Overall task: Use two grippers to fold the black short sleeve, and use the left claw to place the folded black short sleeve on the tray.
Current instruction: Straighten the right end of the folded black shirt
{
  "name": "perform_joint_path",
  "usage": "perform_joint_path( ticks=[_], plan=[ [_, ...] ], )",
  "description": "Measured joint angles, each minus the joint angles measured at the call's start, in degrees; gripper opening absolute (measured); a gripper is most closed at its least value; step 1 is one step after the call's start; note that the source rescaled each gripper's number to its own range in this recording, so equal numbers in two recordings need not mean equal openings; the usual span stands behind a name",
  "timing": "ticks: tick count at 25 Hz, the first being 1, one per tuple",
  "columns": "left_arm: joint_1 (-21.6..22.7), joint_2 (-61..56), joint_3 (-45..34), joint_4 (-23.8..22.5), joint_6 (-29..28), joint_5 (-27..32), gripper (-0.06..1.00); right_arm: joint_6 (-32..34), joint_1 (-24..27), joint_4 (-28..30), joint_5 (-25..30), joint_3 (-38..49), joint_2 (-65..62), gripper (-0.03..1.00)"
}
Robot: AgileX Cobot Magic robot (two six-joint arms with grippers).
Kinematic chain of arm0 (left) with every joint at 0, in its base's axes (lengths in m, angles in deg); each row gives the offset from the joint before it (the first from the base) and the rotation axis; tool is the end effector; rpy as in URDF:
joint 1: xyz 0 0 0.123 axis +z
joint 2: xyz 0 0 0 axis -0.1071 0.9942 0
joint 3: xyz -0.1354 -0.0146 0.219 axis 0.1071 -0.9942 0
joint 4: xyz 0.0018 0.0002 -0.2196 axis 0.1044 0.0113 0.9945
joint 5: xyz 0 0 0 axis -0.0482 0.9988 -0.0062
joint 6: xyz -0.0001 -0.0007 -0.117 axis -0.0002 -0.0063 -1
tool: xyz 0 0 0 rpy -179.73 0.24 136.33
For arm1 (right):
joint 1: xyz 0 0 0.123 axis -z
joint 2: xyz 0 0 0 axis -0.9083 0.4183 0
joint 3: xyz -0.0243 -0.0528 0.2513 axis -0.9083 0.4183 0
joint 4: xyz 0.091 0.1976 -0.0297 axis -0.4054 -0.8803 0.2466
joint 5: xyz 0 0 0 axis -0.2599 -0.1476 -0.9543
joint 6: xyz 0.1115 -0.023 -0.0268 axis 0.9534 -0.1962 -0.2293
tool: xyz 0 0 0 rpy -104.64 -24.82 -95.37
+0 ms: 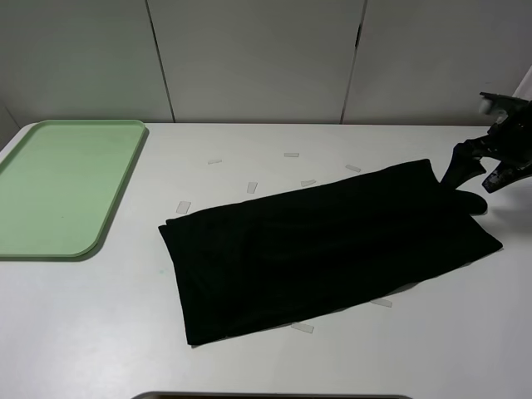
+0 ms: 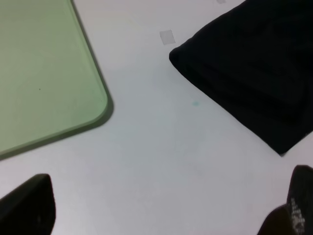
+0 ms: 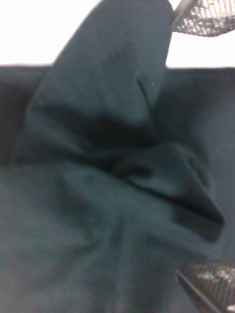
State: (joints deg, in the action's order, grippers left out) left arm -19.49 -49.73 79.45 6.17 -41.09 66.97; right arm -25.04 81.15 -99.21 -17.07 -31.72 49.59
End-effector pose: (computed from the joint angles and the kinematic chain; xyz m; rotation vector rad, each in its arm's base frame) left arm 0.0157 -0.0088 0.2462 0.3363 2.0310 -0.1445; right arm 0.3510 -0.0661 0.1228 -0.3360 2.9598 0.3692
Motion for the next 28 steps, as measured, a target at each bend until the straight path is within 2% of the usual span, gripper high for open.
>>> perform_joint_path(
  ticks=[7, 18, 28],
  plan=[
    [0.0, 0.0, 0.0, 0.0, 0.0, 0.0, 0.94, -2.74, 0.2, -0.4, -0.28, -4.97, 5.26, 1.0],
    [0.0, 0.0, 0.0, 0.0, 0.0, 0.0, 0.94, -3.91, 1.49, 1.57, -3.35, -6.28, 9.87, 1.0],
    [0.0, 0.0, 0.0, 0.0, 0.0, 0.0, 0.94, -3.96, 2.14, -1.53, -2.53, -6.58, 10.53, 1.0]
  ],
)
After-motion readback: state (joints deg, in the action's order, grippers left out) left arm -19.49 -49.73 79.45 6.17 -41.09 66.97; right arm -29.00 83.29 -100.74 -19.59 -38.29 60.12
